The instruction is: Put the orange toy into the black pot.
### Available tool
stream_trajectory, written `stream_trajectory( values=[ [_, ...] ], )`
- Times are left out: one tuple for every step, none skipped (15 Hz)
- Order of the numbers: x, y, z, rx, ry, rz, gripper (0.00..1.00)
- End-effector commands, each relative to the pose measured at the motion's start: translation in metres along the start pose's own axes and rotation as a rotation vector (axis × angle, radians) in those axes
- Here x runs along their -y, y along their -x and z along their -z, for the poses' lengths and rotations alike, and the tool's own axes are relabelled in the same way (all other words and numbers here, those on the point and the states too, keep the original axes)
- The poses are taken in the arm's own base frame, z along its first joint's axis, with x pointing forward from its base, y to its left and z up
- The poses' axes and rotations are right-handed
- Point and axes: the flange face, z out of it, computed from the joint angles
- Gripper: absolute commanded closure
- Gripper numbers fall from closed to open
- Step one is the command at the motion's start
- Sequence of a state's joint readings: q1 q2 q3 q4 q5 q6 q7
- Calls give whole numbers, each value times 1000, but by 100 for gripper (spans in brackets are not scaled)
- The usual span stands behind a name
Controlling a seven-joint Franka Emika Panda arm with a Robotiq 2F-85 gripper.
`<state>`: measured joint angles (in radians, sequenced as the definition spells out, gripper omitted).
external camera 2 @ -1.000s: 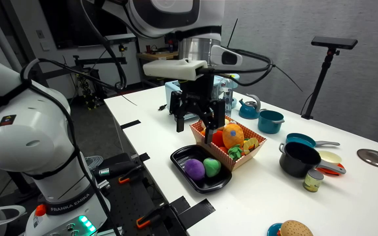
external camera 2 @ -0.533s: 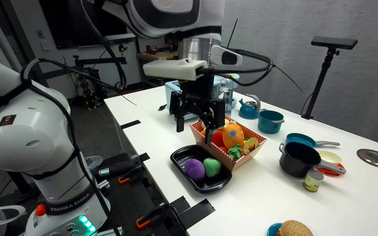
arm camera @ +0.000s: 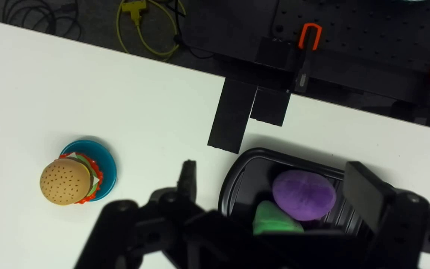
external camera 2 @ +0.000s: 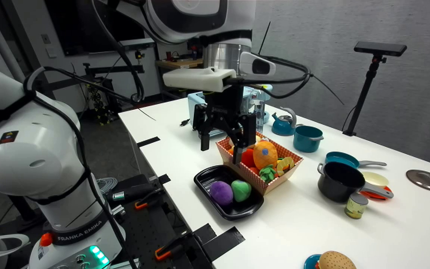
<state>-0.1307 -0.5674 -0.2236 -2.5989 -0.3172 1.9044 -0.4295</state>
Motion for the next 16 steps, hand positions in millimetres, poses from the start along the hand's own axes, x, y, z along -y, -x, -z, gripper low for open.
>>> stream_trajectory(
  values=[
    [0,-4,0,-3,6,-3,0],
    [1,-6,0,-7,4,0,0],
    [2,-7,-1,-7,2,6,0],
    [4,-9,-3,-6,-3,11,0],
    [5,-11,-3,-6,-10,16,0],
    [5,-13,-5,-11,-16,20,0],
    [6,-16,-6,-15,-26,28,0],
    [7,-19,-8,-22,-30,34,0],
    [7,-23,-9,-36,-31,35,0],
    [7,-27,-10,-48,-34,38,0],
    [9,-32,-12,-64,-33,40,0],
    [9,-37,-13,-78,-34,42,0],
    [10,-42,-14,-95,-31,47,0],
    [11,-47,-16,-107,-27,53,0],
    [12,-52,-18,-118,-24,59,0],
    [13,-56,-19,-129,-22,65,0]
  ],
)
